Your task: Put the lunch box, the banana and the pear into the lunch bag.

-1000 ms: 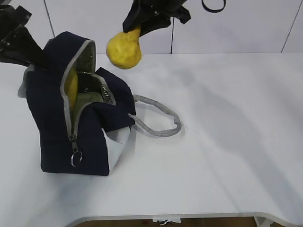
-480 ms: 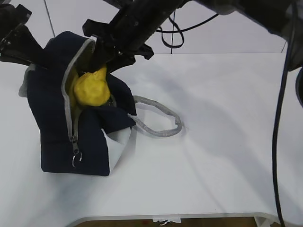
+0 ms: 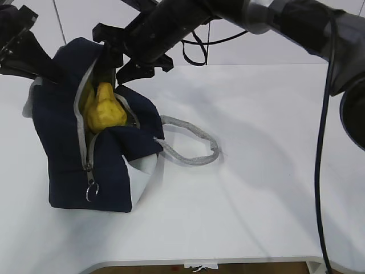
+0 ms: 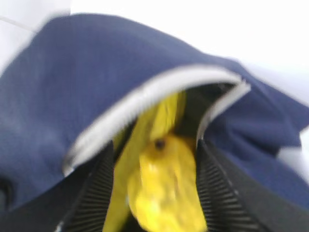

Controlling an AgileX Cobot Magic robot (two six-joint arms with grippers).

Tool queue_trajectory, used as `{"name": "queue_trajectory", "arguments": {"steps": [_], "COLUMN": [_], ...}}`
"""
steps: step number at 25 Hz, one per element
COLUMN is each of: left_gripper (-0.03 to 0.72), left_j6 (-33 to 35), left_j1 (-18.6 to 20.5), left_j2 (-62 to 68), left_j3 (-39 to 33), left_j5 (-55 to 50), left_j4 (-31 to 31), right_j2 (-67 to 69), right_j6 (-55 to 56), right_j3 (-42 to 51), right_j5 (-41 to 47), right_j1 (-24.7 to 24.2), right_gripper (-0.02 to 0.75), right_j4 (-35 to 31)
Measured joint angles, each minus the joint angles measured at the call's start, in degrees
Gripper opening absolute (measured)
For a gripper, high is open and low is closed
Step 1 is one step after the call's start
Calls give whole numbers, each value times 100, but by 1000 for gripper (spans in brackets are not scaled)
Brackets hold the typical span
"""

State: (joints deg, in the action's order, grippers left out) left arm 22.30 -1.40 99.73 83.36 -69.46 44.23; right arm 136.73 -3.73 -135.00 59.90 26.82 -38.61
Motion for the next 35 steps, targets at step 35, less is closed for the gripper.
{"name": "queue_trajectory", "arguments": {"steps": [35], "left_gripper": [-5], "left_j6": [0], "left_j1": [0], "left_j2": [0], "left_j3": [0], "left_j5": [0], "left_j4": [-299], "right_j2": [-862], "right_j6": [131], "right_j3": [1342], "right_j5": [1153], "right_j1": [-52], "right_gripper": [435], "right_j4": [1756]}}
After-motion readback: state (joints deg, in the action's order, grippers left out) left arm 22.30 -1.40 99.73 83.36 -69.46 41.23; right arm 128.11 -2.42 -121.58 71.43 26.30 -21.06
